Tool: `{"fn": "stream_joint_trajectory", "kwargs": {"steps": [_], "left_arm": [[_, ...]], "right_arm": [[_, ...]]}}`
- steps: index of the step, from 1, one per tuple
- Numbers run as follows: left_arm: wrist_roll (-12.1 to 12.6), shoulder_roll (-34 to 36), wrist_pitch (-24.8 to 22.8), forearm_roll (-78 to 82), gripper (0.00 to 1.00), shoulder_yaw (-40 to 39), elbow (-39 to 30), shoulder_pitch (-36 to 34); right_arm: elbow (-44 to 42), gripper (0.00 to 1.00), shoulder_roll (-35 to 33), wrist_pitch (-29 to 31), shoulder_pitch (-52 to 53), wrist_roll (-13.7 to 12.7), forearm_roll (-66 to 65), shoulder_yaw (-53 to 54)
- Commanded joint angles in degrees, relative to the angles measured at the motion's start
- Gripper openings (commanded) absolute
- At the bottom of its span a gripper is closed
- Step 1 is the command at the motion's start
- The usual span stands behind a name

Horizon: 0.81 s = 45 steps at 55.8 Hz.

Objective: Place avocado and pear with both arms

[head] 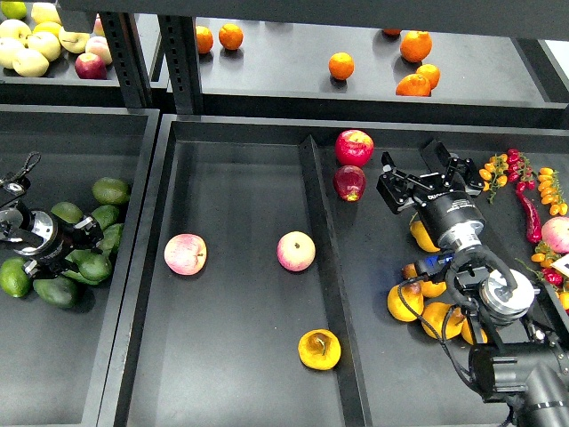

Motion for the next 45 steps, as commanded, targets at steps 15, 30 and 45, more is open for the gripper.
{"fn": "stream_joint_trajectory", "kwargs": {"steps": [15, 30, 45], "left_arm": [[0.0, 0.9, 0.0, 0.5, 0.83, -1.8, -2.3, -0.4], [0.0, 3.4, 0.0, 0.2, 0.98, -7.7, -4.2, -0.5], [0.0, 5.1, 0.0, -7.4, 0.98, -29.3, -5.2, 0.1]], "right_arm": [[0.0, 1.00, 0.0, 0.0, 0.0, 0.0, 0.0, -0.1], [0.0, 1.00, 0.0, 0.0, -0.7, -0.1, 0.0, -0.2], [-0.1, 1.00, 0.0, 0.9, -2.2, -0.8, 0.0, -1.5]]}}
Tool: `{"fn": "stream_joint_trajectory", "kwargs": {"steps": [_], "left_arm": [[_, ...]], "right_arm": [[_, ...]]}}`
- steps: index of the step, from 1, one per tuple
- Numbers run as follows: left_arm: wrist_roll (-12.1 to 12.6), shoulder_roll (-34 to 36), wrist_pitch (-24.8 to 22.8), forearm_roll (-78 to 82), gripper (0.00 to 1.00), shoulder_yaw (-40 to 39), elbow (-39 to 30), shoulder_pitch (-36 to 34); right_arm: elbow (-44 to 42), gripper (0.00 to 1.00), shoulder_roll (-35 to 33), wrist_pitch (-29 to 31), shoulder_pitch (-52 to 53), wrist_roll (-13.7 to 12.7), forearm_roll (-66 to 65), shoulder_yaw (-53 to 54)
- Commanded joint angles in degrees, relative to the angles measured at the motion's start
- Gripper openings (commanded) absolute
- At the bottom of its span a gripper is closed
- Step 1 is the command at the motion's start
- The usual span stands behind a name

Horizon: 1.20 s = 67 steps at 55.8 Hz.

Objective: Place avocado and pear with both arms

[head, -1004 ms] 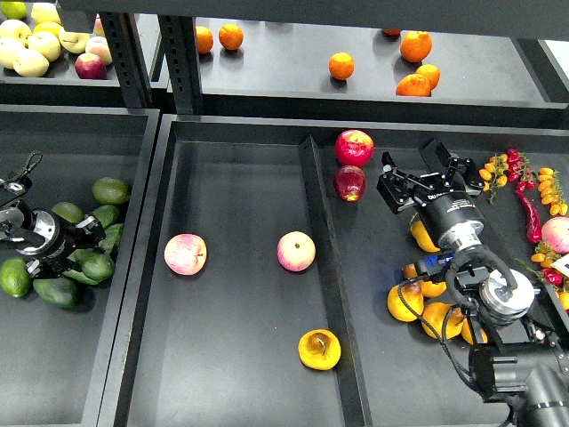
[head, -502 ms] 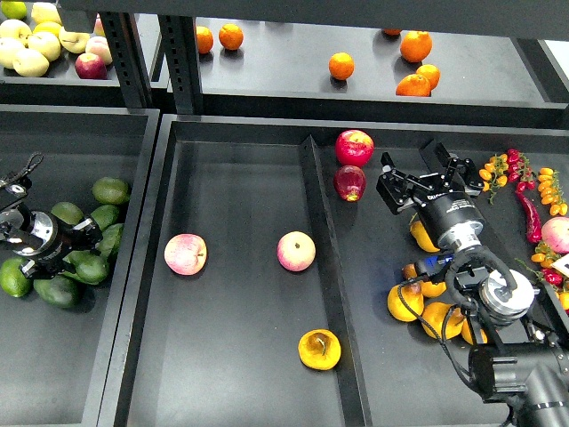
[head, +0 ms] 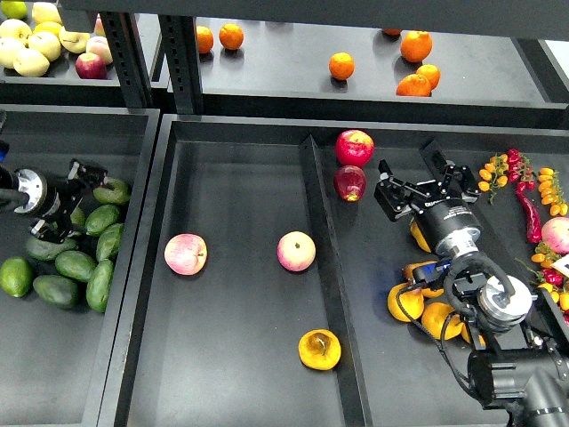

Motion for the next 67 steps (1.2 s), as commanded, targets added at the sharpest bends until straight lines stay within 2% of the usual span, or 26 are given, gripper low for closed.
{"fn": "stream_joint_trajectory", "kwargs": {"steps": [1, 8, 17, 21, 30, 36, 46, 55, 61, 64, 65, 67], "left_arm": [[0.0, 0.0, 0.0, -6.7, 0.98, -9.4, -1.2, 0.5], [0.0, -0.5, 0.0, -15.9, 0.98, -15.3, -3.3, 2.2], [0.0, -1.1, 0.0, -23.5, 0.98, -27.7, -13.7, 11.6], [0.0, -2.7, 0.0, -23.6, 0.98, -33.4, -17.7, 16.4], [0.0, -10.6, 0.0, -23.6, 0.98, -47.0, -25.8, 26.8], [0.0, -17.0, 0.0, -23.6, 0.98, -55.0, -31.4, 34.0], [0.0, -25.0, 0.0, -23.6, 0.98, -63.8, -39.4, 41.9], [0.0, -25.0, 0.0, -23.7, 0.99, -68.2, -46.7, 49.4], [0.0, -25.0, 0.0, -23.7, 0.99, -68.3, -49.7, 54.3], [0.0, -25.0, 0.0, -23.7, 0.99, -68.3, -50.5, 56.3], [0.0, -25.0, 0.0, -23.7, 0.99, -68.4, -50.7, 58.6], [0.0, -25.0, 0.0, -23.7, 0.99, -68.4, -50.7, 60.0]], "right_arm": [[-0.1, 1.00, 0.0, 1.3, -1.2, -0.6, -0.1, -1.0], [-0.3, 1.00, 0.0, 3.5, -3.0, -1.4, -0.1, -1.9], [-1.2, 1.00, 0.0, 6.0, -4.0, -5.4, -0.5, -2.6], [-1.3, 1.00, 0.0, 7.3, -4.4, -6.1, -0.5, -3.2], [-1.4, 1.00, 0.0, 9.6, -5.7, -6.2, -0.5, -5.5], [-2.5, 1.00, 0.0, 14.7, -7.2, -6.1, -0.7, -7.6], [-6.4, 1.00, 0.0, 22.9, -8.3, -6.4, -0.7, -9.5], [-8.6, 1.00, 0.0, 28.9, -8.5, -6.4, -0.7, -10.4], [-9.1, 1.00, 0.0, 28.9, -8.5, -6.6, -0.7, -10.9], [-9.1, 1.00, 0.0, 28.9, -8.4, -7.8, -0.7, -11.5], [-9.2, 1.00, 0.0, 28.9, -7.9, -10.9, -0.7, -12.9], [-9.2, 1.00, 0.0, 28.9, -7.6, -14.1, -0.7, -14.0]]}}
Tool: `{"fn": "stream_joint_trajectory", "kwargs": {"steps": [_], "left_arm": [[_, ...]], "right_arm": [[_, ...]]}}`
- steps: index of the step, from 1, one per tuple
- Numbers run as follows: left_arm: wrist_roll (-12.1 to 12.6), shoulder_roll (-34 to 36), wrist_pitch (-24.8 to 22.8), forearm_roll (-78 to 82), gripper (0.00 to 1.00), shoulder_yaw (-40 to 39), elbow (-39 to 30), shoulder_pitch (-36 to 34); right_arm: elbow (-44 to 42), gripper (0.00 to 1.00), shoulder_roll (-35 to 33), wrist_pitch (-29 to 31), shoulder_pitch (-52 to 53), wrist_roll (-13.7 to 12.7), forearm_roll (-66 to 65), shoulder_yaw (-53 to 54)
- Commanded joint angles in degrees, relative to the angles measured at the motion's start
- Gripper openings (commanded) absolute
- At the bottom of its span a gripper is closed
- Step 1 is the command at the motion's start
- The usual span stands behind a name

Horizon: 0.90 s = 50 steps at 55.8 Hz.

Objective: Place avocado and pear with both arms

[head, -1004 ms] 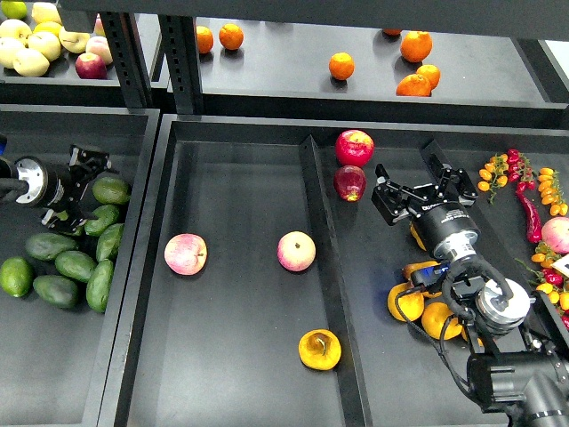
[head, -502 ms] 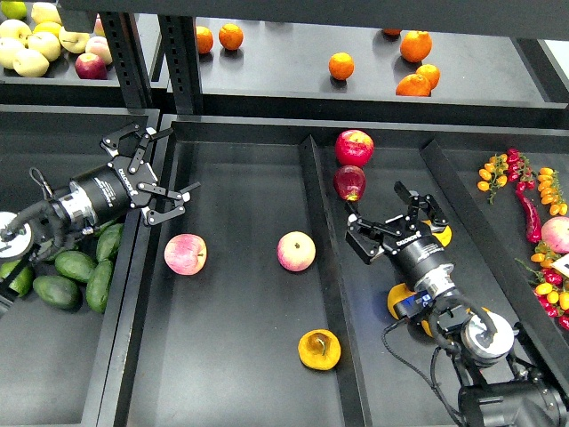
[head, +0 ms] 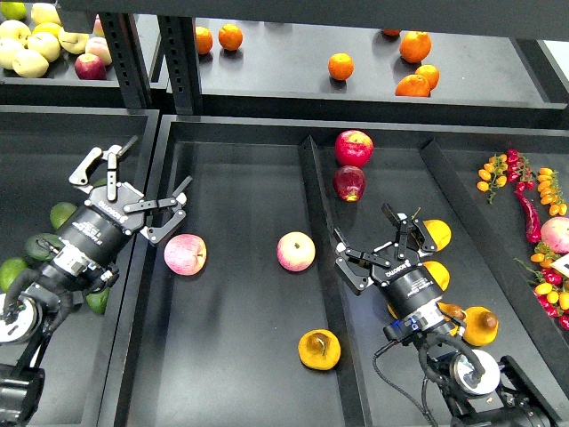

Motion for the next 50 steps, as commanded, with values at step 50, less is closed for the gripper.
{"fn": "stream_joint_trajectory", "kwargs": {"steps": [50], "left_arm": [[0.0, 0.0, 0.0, -0.2, 0.99, 1.5, 1.1, 9.0]], "right_arm": [[-4.2, 1.00, -22.6, 0.1, 5.0, -10.0, -8.6, -28.5]]}}
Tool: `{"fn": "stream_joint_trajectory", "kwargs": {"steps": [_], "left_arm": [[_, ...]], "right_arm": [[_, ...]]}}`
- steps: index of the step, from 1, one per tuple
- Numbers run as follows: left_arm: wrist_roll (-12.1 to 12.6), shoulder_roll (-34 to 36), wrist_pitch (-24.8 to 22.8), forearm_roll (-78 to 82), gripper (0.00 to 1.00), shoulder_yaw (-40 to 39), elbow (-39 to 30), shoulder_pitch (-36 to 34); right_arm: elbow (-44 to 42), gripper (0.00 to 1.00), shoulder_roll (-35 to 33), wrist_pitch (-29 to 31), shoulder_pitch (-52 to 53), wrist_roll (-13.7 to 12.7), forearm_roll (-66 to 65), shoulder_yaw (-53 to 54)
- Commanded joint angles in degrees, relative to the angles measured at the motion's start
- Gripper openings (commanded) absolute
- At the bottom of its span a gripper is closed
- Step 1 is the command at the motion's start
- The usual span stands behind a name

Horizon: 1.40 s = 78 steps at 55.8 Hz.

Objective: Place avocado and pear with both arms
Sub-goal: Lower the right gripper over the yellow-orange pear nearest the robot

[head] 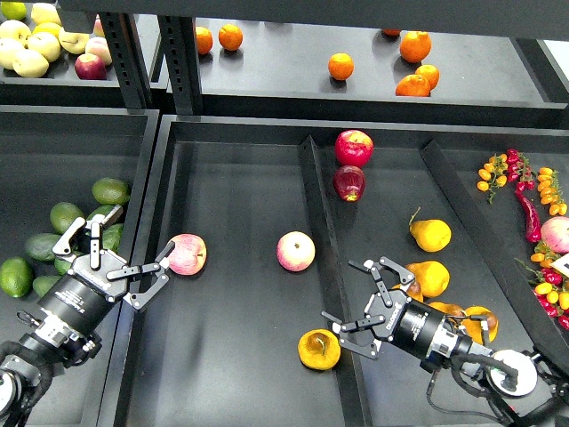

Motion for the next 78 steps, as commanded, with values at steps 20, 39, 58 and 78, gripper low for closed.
{"fn": "stream_joint_trajectory", "kwargs": {"steps": [20, 39, 58, 78], "left_arm": [[0.0, 0.0, 0.0, 0.0, 0.99, 0.0, -0.1, 1.1], [0.0, 0.0, 0.0, 0.0, 0.99, 0.2, 0.0, 1.1], [0.0, 0.0, 0.0, 0.0, 0.99, 0.2, 0.2, 1.1], [0.0, 0.0, 0.0, 0.0, 0.99, 0.3, 0.2, 1.1]], "right_arm": [[-10.4, 1.00, 5.8, 0.0, 0.6, 0.0, -6.2, -0.8], [-13.7, 1.00, 9.4, 0.0, 2.1, 0.0, -6.2, -0.5], [-18.2, 0.91, 12.7, 0.0, 2.9, 0.0, -8.0, 0.2], [-20.2, 0.67, 15.1, 0.0, 3.0, 0.0, -8.1, 1.4]]}}
